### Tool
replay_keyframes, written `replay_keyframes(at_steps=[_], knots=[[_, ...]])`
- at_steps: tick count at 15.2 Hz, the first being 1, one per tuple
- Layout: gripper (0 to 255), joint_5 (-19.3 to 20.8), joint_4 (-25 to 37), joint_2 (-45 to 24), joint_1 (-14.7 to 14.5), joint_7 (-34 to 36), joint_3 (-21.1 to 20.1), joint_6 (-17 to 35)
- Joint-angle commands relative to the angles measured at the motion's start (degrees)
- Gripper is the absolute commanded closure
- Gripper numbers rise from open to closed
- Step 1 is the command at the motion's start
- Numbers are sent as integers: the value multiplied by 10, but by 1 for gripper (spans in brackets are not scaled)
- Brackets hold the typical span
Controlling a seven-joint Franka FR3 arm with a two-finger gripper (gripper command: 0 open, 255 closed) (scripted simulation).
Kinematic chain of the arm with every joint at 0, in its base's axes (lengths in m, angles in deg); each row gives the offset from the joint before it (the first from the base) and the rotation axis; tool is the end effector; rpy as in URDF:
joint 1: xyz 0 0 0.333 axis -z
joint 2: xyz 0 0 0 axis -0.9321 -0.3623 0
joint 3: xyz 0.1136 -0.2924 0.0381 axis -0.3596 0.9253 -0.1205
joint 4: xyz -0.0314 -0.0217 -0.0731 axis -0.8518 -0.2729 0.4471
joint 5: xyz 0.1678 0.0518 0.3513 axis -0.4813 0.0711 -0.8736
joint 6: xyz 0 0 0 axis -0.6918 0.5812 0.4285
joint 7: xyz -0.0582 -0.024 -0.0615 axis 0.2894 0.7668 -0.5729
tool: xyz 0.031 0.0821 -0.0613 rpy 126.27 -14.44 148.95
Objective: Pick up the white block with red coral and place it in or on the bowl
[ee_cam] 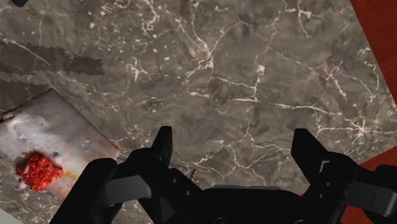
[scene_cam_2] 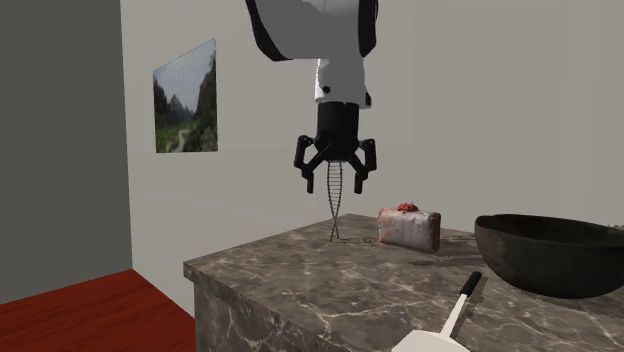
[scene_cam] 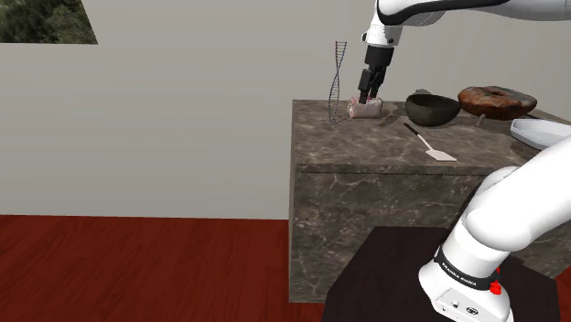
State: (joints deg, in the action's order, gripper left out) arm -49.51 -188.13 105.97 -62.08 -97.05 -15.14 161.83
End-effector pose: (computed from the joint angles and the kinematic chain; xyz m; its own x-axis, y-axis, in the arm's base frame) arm 0.4079 -0.1529 0.5927 0.9977 0.0628 0.0255 0.0638 -0.9973 -0.0369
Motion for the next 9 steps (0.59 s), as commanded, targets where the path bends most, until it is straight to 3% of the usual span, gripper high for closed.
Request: replay_keyframes(at_steps=[1,9], knots=[[0,4,27,-31,5,-14,13,6],[0,-4,174,-174,31,-81,68,9]])
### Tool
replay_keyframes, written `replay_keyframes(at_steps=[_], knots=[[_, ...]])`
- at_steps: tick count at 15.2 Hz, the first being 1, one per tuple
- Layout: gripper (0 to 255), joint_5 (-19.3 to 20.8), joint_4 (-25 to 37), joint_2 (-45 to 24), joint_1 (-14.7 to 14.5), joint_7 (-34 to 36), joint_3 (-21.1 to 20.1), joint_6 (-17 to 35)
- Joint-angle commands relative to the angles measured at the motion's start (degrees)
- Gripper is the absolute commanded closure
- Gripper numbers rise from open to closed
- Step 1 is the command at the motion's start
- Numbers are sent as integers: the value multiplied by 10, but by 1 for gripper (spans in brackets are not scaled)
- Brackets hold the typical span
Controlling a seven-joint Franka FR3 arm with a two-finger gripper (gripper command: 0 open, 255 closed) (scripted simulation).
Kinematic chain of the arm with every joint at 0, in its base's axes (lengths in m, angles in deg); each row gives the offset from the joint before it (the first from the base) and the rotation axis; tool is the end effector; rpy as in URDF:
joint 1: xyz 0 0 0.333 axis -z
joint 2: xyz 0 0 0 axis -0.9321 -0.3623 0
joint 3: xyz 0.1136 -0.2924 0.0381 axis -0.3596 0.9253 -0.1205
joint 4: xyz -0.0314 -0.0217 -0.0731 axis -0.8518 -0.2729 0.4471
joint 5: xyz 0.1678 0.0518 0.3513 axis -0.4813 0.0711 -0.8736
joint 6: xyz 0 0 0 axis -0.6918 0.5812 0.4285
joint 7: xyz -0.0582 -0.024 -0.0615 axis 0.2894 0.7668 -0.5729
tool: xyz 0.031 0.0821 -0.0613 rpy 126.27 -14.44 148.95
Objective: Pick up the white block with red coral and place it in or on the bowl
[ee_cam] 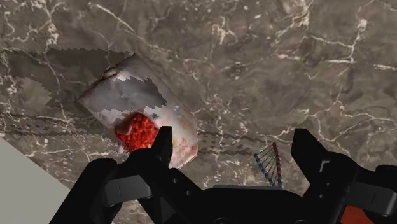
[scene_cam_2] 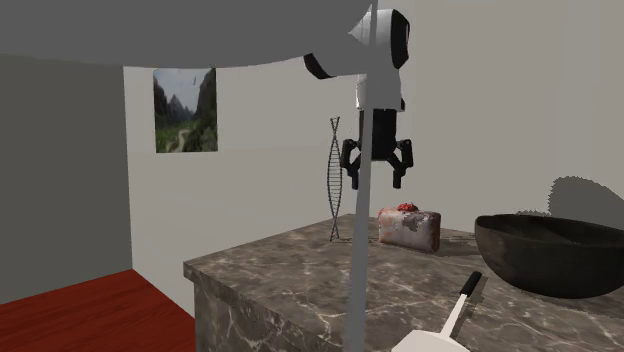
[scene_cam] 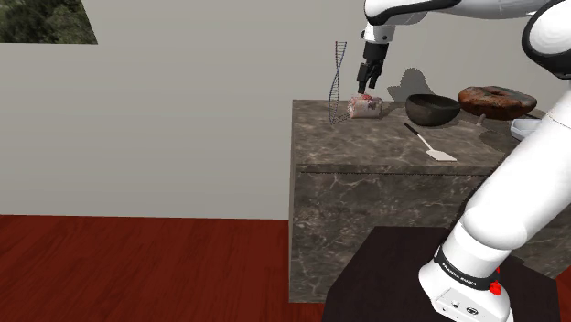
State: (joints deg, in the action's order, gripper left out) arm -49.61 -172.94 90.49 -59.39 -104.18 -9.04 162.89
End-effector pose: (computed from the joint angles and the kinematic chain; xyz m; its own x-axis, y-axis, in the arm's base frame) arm 0.4612 -0.2496 0.5935 0.9995 0.0214 0.0252 0.0212 -0.9998 0.0065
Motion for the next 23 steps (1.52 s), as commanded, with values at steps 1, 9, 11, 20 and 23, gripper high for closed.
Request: replay_keyframes(at_steps=[1,9,11,20,23], knots=[[0,-6,43,-39,8,-18,13,-3],[0,-32,139,-139,36,-61,39,3],[0,-32,122,-138,36,-60,39,19],[0,-31,101,-137,35,-60,39,39],[255,-31,102,-137,35,-60,39,39]])
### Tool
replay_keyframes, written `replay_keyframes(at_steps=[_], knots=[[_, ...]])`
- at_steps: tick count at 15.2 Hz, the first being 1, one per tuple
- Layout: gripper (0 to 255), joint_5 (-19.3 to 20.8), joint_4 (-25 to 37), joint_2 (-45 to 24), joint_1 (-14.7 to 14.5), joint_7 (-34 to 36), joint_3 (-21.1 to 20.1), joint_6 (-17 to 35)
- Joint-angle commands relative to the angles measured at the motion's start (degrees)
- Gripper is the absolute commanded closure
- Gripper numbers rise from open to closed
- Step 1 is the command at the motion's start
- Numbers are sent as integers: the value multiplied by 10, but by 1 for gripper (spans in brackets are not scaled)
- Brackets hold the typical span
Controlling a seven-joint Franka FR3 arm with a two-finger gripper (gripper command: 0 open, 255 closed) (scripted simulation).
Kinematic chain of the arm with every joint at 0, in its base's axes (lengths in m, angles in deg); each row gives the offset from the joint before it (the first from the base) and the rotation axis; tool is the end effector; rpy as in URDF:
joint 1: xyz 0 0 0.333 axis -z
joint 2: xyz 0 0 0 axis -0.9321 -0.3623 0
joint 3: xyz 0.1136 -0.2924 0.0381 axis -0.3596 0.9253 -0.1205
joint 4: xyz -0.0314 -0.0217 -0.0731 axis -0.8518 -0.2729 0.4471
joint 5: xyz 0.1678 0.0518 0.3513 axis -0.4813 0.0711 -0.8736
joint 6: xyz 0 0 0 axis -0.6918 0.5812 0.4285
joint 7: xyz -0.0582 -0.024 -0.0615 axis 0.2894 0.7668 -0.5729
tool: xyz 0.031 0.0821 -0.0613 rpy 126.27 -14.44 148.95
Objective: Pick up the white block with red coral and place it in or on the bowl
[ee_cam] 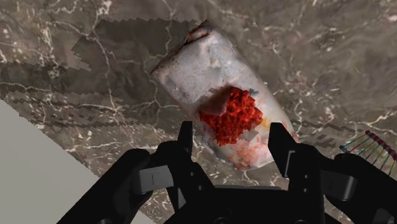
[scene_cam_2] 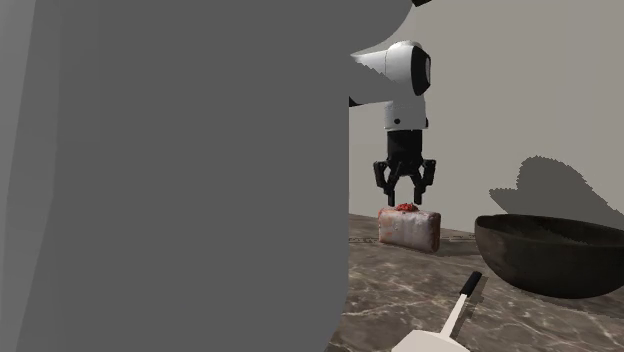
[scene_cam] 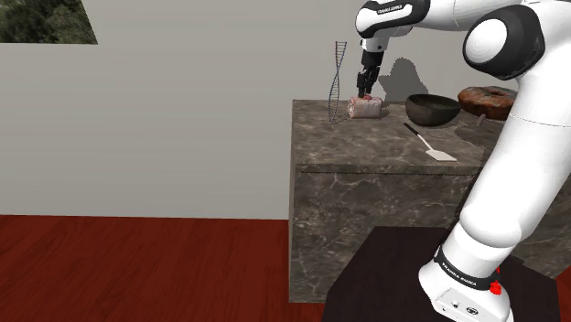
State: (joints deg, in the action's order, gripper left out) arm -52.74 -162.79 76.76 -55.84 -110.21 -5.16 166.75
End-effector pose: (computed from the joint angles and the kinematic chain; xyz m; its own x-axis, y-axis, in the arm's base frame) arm 0.5005 -0.3295 0.5583 0.9996 -0.0092 0.0255 -0.0102 -0.9991 0.0408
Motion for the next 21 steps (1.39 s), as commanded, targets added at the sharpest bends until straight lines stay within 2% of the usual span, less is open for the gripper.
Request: replay_keyframes(at_steps=[1,9,21], knots=[[255,0,0,0,0,0,0,0],[255,0,0,0,0,0,0,0],[255,-8,117,-19,6,-5,3,-99]])
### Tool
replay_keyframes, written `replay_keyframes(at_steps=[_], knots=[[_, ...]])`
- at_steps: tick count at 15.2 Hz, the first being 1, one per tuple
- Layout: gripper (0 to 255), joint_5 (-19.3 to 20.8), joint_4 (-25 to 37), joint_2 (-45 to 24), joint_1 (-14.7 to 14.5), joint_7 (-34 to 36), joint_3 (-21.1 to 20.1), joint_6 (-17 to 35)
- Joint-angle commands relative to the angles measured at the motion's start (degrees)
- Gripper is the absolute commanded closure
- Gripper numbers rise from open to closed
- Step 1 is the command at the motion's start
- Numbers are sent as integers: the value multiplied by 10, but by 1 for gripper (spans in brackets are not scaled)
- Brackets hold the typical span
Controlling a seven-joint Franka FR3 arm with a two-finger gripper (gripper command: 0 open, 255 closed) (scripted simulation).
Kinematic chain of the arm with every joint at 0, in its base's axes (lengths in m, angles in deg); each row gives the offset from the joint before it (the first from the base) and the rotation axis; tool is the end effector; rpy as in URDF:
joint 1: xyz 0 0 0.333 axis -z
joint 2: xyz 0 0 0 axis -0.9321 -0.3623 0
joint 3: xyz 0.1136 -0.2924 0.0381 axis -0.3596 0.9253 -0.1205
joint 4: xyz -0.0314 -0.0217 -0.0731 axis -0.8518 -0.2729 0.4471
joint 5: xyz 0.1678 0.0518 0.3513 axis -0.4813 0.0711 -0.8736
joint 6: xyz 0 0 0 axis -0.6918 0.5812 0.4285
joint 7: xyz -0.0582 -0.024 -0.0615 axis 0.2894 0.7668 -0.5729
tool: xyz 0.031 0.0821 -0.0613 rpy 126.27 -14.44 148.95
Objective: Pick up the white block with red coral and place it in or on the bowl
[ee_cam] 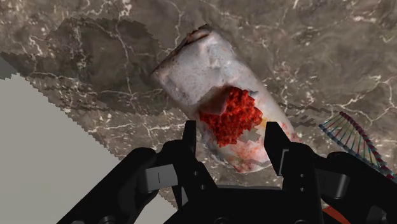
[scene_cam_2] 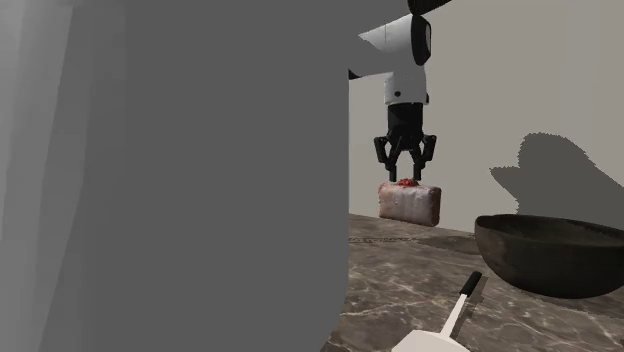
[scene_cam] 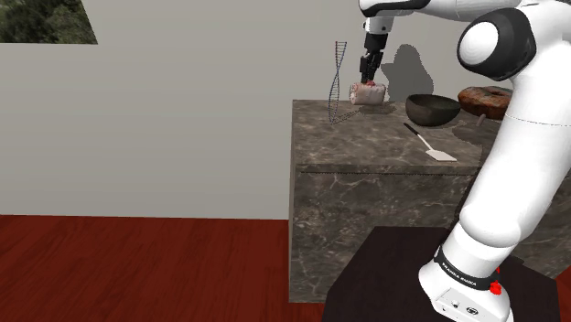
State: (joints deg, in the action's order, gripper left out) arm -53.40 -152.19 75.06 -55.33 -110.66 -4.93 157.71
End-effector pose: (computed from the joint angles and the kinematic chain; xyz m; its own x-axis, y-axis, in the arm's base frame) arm 0.5006 -0.3294 0.6160 0.9996 -0.0095 0.0252 -0.0106 -0.9991 0.0405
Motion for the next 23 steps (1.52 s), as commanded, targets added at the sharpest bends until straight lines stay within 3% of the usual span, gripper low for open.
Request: replay_keyframes(at_steps=[1,13,21,23], knots=[[255,-2,23,-5,2,-2,1,-18],[255,-26,197,-63,23,-14,6,-138],[255,-64,385,-144,63,-23,8,-247],[255,-51,335,-106,64,-42,15,-235]])
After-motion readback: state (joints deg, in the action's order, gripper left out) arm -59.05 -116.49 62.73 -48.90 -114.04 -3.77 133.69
